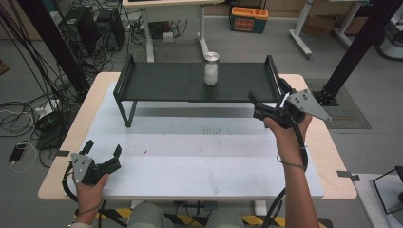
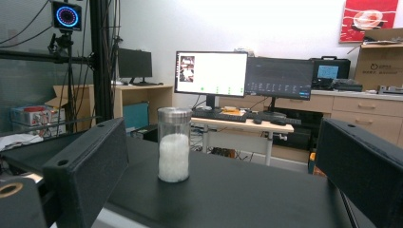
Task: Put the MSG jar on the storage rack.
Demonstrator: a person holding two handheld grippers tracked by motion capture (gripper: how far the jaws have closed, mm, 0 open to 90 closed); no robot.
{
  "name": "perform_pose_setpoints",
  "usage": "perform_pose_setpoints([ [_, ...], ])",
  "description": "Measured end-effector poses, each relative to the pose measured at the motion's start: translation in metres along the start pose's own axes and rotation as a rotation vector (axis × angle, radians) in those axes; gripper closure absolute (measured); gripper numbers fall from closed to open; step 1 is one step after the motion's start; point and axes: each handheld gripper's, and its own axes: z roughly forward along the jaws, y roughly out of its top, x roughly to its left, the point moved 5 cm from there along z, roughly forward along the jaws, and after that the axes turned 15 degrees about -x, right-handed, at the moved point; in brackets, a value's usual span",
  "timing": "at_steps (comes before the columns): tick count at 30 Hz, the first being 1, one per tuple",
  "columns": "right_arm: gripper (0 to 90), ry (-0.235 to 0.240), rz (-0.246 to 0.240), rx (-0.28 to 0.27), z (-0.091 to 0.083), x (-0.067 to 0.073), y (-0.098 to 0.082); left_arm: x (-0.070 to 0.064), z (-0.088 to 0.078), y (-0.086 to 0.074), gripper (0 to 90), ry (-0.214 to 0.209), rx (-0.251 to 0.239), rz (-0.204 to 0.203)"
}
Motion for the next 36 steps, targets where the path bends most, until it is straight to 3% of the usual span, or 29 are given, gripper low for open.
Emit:
perform_pose_setpoints([
  [11, 3.4, -0.011, -0.008, 0.004, -0.043, -0.004, -0.028, 0.000, 0.001, 0.001, 1.8, -0.003, 0.006, 0.002],
  [18, 3.4, -0.068, 0.004, 0.000, -0.072, -0.003, -0.061, 0.000, 0.001, 0.000, 1.8, -0.003, 0.004, -0.002],
  [25, 3.4, -0.125, -0.047, 0.001, -0.089, 0.001, -0.086, 0.000, 0.001, 0.000, 1.8, -0.003, 0.004, -0.002],
  [36, 4.1, -0.204, -0.017, 0.057, -0.106, 0.004, -0.119, 0.000, 0.001, 0.001, 1.7, 0.000, 0.007, 0.000],
])
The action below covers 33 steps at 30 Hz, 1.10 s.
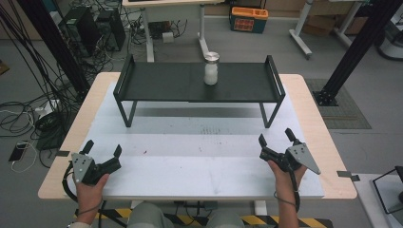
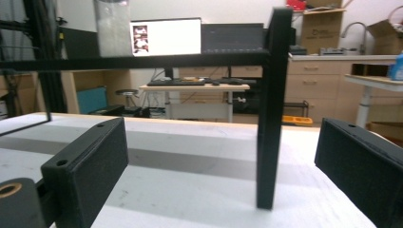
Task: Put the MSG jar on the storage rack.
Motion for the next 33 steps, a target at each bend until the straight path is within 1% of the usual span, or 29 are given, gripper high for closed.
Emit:
perform_pose_setpoints([
  [3, 4.2, -0.022, 0.002, -0.001, -0.003, 0.001, -0.006, 0.000, 0.000, 0.000, 1.8, 0.001, 0.001, 0.001],
  [7, 4.2, -0.039, 0.012, -0.005, -0.005, 0.002, -0.013, 0.000, 0.000, 0.000, 1.8, 0.001, 0.001, 0.001],
  [13, 4.2, -0.043, 0.009, 0.004, -0.007, 0.005, -0.020, 0.000, 0.000, 0.000, 1.8, 0.001, -0.001, 0.001],
  [16, 4.2, -0.051, 0.018, 0.005, -0.010, 0.007, -0.026, 0.000, 0.000, 0.000, 1.8, 0.001, -0.001, 0.001],
  [18, 4.7, -0.051, 0.009, -0.003, -0.011, 0.008, -0.026, 0.000, 0.000, 0.000, 1.8, 0.001, -0.002, 0.001],
  [22, 4.7, -0.053, 0.007, -0.007, -0.011, 0.008, -0.027, 0.000, 0.000, 0.000, 1.8, 0.002, -0.003, 0.002],
  [25, 4.6, -0.051, -0.008, -0.012, -0.011, 0.010, -0.028, 0.000, -0.001, 0.000, 1.8, 0.003, -0.005, 0.001],
  [29, 3.7, -0.025, -0.028, 0.000, -0.011, 0.009, -0.027, -0.001, -0.001, -0.001, 1.8, 0.005, -0.006, 0.002],
  [33, 3.6, -0.025, -0.027, 0.011, -0.010, 0.009, -0.026, 0.000, -0.001, -0.001, 1.8, 0.004, -0.007, 0.001],
])
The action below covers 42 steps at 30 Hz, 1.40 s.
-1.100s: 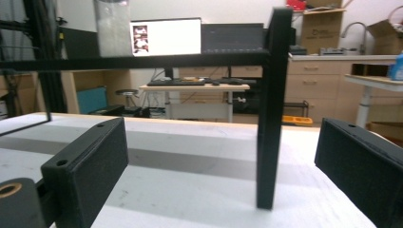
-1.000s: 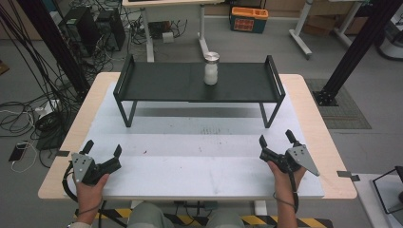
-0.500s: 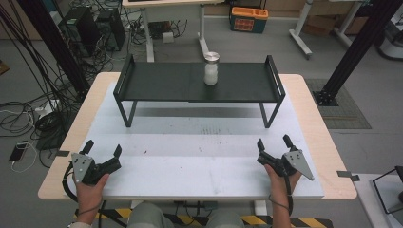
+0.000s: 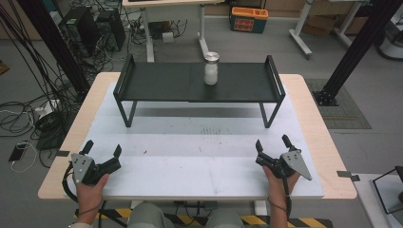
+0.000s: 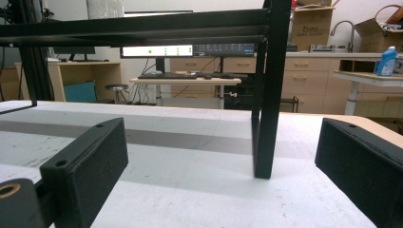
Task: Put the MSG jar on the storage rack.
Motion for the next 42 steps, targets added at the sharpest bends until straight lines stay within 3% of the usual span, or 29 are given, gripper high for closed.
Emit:
perform_pose_setpoints([
  [42, 2.4, 0.002, -0.003, 0.036, 0.0035, 0.0002, 0.0032, -0.0003, 0.0001, 0.0001, 1.7, 0.003, 0.002, 0.000],
])
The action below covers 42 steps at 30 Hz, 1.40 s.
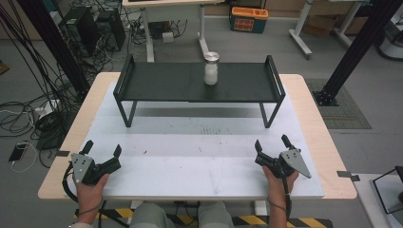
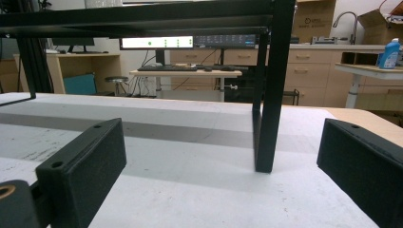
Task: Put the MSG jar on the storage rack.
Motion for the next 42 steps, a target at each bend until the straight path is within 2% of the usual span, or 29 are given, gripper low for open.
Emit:
perform_pose_setpoints([
  [42, 0.8, 0.006, -0.004, 0.000, 0.0001, -0.0002, 0.0000, 0.0001, 0.0008, 0.0007, 1.7, 0.000, 0.007, -0.001],
])
